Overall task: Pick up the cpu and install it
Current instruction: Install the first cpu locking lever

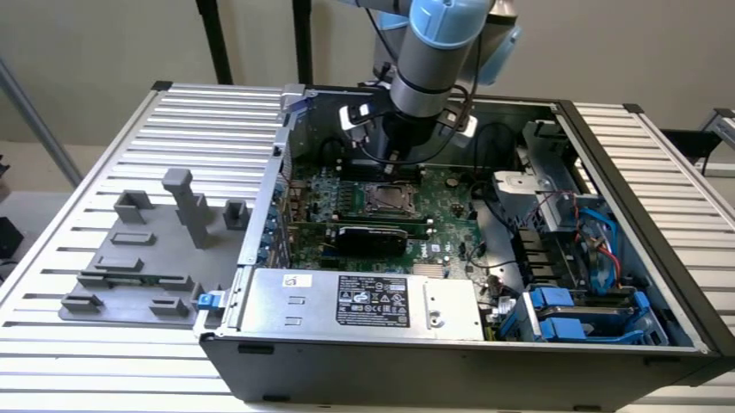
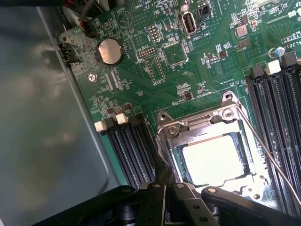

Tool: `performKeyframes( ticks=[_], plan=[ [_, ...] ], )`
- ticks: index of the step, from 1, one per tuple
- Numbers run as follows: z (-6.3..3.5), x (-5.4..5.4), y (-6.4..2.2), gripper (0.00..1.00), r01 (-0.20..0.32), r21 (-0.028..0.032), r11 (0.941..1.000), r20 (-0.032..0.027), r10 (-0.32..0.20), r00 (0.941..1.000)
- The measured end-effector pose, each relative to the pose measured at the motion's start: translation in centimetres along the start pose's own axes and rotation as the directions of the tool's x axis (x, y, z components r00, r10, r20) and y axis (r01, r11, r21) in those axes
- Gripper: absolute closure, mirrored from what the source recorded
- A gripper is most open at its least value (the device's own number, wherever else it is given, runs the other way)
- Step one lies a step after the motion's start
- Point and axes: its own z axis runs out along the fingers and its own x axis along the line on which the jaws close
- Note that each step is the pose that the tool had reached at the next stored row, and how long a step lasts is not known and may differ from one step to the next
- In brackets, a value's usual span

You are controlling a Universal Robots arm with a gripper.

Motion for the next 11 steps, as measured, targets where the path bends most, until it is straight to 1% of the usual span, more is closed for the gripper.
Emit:
performKeyframes(
  ticks=[11],
  plan=[
    [0.05,0.04,0.12,0.89,0.000,-0.0003,1.0000,-0.0001,0.000,1.0000]
  ],
)
